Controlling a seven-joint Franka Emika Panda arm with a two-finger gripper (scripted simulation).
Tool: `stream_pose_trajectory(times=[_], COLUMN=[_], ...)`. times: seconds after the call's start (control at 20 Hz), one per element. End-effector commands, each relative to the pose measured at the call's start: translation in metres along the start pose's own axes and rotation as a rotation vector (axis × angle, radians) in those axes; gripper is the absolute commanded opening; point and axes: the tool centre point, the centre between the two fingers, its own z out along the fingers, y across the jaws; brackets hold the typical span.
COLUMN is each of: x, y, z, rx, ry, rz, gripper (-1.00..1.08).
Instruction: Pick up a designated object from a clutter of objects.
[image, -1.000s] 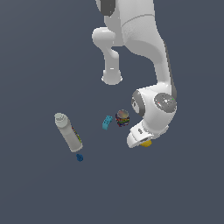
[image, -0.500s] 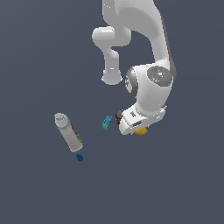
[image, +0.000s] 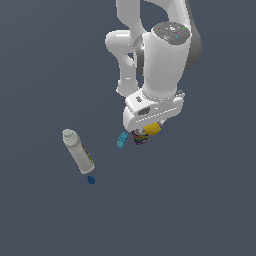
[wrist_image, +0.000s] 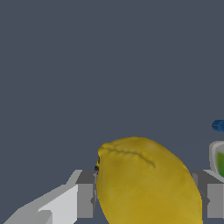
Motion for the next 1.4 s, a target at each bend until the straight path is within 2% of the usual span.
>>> stream_pose_trajectory(times=[0.0,0.7,1.0,1.35], x=[-0.012,-0.068,-0.079,-0.083], y=[0.008,0.05,0.061,0.066], z=[-0.028,-0.16,-0.19,-0.202], rx=[0.001,0.002,0.0,0.0], ry=[0.001,0.002,0.001,0.001], rz=[0.0,0.0,0.001,0.001], gripper=[-1.0,-1.0,-1.0,-1.0])
